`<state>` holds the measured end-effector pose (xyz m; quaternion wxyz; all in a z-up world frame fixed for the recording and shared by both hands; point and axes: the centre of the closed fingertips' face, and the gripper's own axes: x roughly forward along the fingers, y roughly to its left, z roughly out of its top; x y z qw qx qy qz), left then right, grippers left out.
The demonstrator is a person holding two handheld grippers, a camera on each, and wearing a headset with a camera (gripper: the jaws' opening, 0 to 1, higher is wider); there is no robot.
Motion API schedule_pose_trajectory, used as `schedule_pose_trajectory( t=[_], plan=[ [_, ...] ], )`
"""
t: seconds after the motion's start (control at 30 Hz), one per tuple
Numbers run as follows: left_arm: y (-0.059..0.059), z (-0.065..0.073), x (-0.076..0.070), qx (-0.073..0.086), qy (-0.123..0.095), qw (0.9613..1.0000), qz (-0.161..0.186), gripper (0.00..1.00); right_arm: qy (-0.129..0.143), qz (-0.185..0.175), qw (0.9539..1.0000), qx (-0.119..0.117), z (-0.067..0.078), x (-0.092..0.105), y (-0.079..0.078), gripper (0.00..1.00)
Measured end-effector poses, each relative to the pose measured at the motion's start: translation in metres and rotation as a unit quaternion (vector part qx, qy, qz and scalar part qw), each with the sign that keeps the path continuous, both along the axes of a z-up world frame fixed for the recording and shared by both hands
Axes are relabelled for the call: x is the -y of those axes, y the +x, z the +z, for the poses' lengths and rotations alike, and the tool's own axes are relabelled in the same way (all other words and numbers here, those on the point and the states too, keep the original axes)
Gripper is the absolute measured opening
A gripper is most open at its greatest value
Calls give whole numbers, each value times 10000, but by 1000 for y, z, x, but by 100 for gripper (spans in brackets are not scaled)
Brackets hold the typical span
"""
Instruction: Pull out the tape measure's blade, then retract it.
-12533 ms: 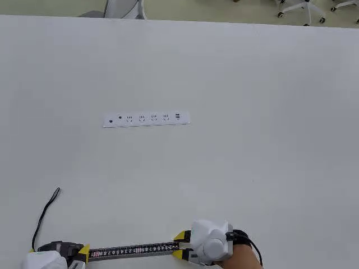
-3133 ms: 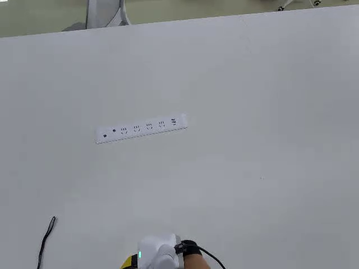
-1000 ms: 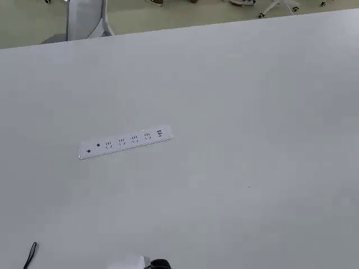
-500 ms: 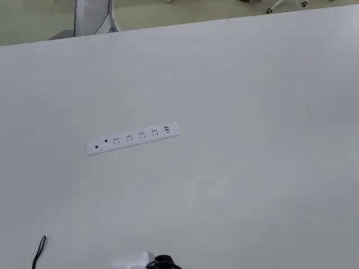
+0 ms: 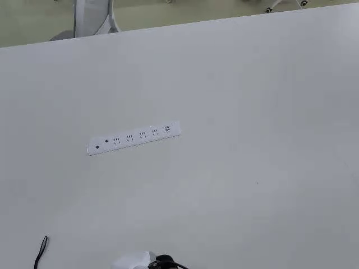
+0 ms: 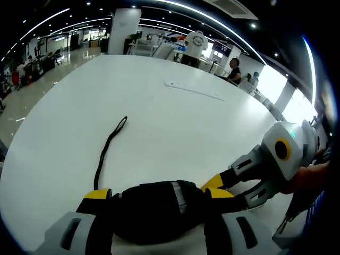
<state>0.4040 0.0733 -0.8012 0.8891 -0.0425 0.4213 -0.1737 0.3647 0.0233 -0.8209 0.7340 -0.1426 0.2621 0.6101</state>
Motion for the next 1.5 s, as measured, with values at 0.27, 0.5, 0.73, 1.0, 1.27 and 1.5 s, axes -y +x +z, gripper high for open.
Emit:
schedule_pose_trajectory(
  t=[0.27, 0.5, 0.73, 1.0, 1.27, 1.5],
  plan=[
    [-1, 0, 0, 7, -16, 10000, 15, 67, 96, -24, 9999, 89, -1, -2, 1, 15],
    [-1, 1, 0, -10, -99, 9999, 22, 66, 206, -95, 9997, 7, -1, -5, 2, 13],
    [2, 2, 1, -45, -122, 9999, 110, 65, 191, -51, 9998, -70, 1, -8, 4, 12],
    [1, 2, 1, -46, -110, 9999, 108, 65, 167, -34, 9998, -72, 1, -11, 4, 12],
    [1, 2, 0, -15, -90, 9999, 147, 65, 70, 96, 9999, -38, 2, -14, 4, 12],
    [0, 2, 1, 6, -61, 9998, 166, 66, 20, 135, 9999, -28, 1, -14, 4, 12]
  ],
)
